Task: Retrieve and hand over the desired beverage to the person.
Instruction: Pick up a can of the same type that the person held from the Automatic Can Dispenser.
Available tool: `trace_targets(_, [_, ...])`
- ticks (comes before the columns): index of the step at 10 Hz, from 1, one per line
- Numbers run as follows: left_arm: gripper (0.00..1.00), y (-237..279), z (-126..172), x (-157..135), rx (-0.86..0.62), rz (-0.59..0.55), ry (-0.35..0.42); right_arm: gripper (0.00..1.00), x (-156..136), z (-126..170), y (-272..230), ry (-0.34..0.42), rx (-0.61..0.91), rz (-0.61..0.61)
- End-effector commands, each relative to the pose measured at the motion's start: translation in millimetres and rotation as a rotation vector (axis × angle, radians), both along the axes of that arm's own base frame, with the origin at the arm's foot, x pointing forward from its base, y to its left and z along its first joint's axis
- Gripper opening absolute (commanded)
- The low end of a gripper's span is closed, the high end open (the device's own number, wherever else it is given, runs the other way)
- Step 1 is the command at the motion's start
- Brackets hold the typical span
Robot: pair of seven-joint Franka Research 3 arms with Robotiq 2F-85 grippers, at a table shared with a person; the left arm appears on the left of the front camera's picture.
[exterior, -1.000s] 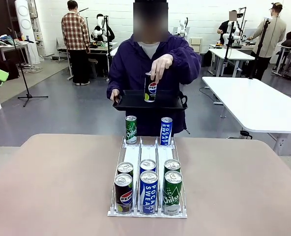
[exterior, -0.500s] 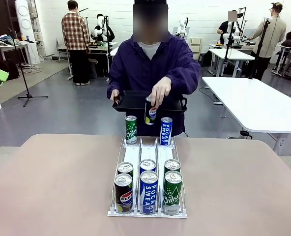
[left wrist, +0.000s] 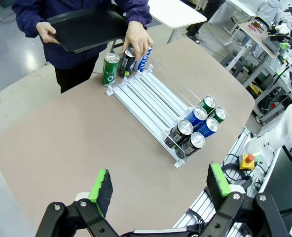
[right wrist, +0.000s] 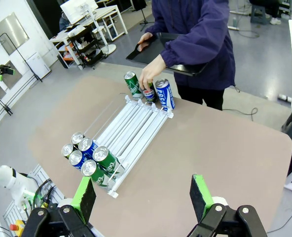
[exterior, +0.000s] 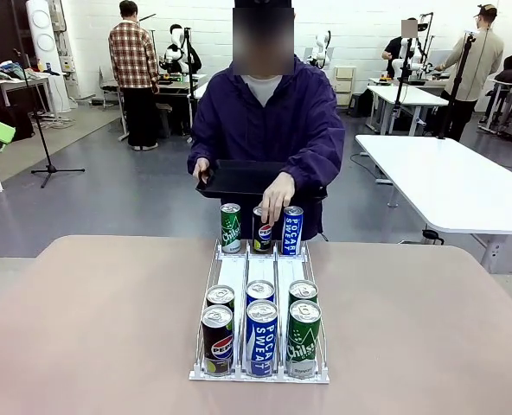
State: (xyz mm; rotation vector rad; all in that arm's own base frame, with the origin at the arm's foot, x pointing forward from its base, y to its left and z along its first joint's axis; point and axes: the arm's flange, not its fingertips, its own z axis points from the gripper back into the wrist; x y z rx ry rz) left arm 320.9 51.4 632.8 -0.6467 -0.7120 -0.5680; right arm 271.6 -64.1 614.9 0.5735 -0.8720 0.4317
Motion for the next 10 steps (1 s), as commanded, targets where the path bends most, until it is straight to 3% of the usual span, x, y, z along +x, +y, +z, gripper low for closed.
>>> trace_targets(1, [1.00,1.3,-0.2,1.5,-0.011,-0.018,-0.015,1.00,2.0,0.2,0.5,-0.003,0.011,0.019])
trace_targets(10, [1.00,0.0,0.0,0.0,0.000,0.000,0.000,1.00,2.0,0.2,0.5,-0.003,0.011,0.019])
